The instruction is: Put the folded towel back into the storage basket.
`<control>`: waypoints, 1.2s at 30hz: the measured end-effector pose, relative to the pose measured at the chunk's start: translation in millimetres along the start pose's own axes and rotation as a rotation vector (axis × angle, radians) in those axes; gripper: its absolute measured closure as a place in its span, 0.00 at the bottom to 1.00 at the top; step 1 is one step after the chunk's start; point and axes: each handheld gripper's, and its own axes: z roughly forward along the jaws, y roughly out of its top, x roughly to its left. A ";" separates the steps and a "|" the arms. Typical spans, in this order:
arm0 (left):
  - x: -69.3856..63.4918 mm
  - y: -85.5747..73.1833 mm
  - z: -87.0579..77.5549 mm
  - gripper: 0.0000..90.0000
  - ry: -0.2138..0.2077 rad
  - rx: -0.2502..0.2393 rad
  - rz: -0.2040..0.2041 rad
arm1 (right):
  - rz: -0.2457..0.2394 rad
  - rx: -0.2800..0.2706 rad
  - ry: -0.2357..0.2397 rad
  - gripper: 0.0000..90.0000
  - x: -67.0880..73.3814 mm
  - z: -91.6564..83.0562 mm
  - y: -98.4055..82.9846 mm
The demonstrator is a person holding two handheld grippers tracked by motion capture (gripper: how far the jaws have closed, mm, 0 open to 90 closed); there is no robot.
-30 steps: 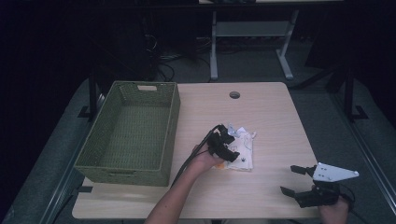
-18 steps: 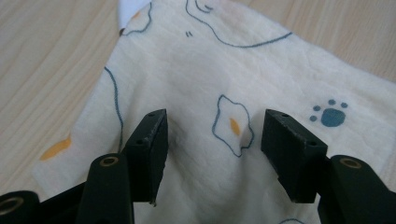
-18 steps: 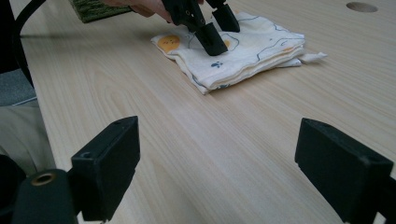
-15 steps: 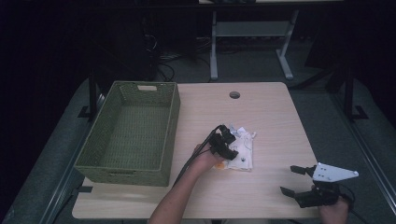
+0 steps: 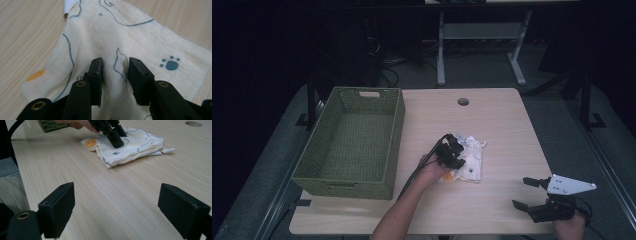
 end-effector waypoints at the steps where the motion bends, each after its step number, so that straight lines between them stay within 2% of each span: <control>1: 0.3 0.0 0.0 0.74 0.002 0.000 0.000 | 0.001 0.000 0.000 0.15 -0.1 -0.1 0.0; 8: 0.2 0.7 0.0 0.82 0.008 0.004 -0.002 | 0.003 -0.001 -0.001 0.15 0.0 -0.4 0.0; 12: 3.2 0.0 -0.2 0.87 -0.006 -0.001 -0.004 | 0.002 -0.002 0.002 0.15 0.2 -0.4 0.2; 21: 6.3 0.6 -0.5 0.91 -0.020 0.004 -0.009 | 0.004 -0.004 0.000 0.15 -0.1 -0.9 0.2; 24: 10.9 -0.1 -1.3 0.92 -0.048 0.002 -0.045 | 0.001 -0.001 0.000 0.15 -0.1 -0.8 0.2; 29: 12.2 0.1 -4.6 0.92 -0.050 0.010 -0.058 | 0.001 -0.003 -0.001 0.15 -0.5 -1.0 0.1; 36: 14.2 2.9 -19.8 0.92 -0.082 -0.027 -0.102 | 0.002 -0.009 -0.003 0.15 -1.9 -1.5 -0.2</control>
